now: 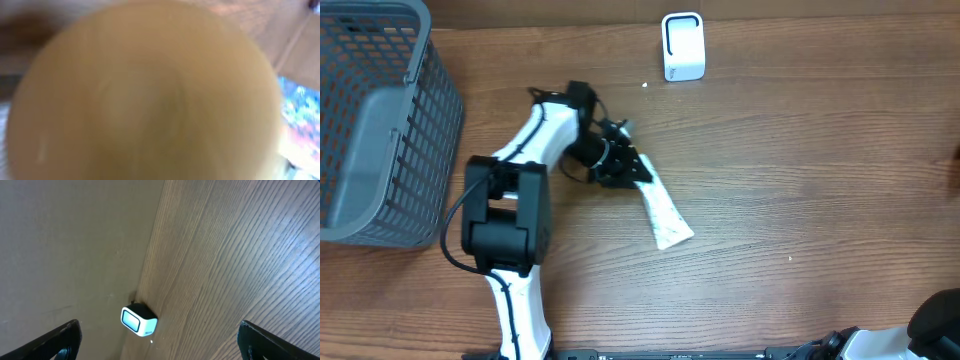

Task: Scan the item barcode
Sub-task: 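Push the Pantene tube rightward with the left gripper and withdraw, then grasp the Pantene tube cap end with the right gripper, then raise the Pantene tube to the white scanner with the right gripper, then carry the Pantene tube off the right edge with the right gripper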

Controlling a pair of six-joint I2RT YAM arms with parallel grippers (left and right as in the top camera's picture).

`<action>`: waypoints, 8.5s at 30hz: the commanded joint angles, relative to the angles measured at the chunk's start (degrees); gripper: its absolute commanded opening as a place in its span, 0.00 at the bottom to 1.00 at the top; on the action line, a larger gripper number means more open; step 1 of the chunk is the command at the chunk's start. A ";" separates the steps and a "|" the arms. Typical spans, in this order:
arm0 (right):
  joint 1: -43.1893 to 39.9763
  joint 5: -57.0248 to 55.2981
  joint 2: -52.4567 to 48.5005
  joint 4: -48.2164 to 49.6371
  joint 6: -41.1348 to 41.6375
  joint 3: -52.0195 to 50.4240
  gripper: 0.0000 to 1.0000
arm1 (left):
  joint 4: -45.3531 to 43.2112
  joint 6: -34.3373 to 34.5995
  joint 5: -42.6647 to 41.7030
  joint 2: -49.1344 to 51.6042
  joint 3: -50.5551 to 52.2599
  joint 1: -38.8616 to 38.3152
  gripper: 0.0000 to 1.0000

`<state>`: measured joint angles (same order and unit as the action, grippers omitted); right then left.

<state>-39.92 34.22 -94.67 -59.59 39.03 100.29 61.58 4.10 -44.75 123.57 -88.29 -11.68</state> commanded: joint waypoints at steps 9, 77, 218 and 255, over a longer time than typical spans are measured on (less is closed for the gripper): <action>0.07 -0.33 0.04 0.31 0.00 0.37 1.00 | 7.08 0.57 -2.21 0.37 -14.10 -3.67 0.55; 76.43 -34.95 -17.57 11.23 -24.72 -21.33 0.81 | 26.01 20.15 44.11 0.55 -42.84 0.31 1.00; -12.17 -55.01 -14.03 9.60 10.93 -6.23 0.04 | 26.03 20.15 44.09 0.55 -42.84 0.04 1.00; -10.82 -2.54 -11.85 11.93 0.50 -3.85 0.84 | 26.03 20.15 44.09 0.55 -42.84 0.04 1.00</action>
<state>-52.10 7.77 -109.23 -48.40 44.86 94.61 87.66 23.68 -1.21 123.66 -130.58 -11.25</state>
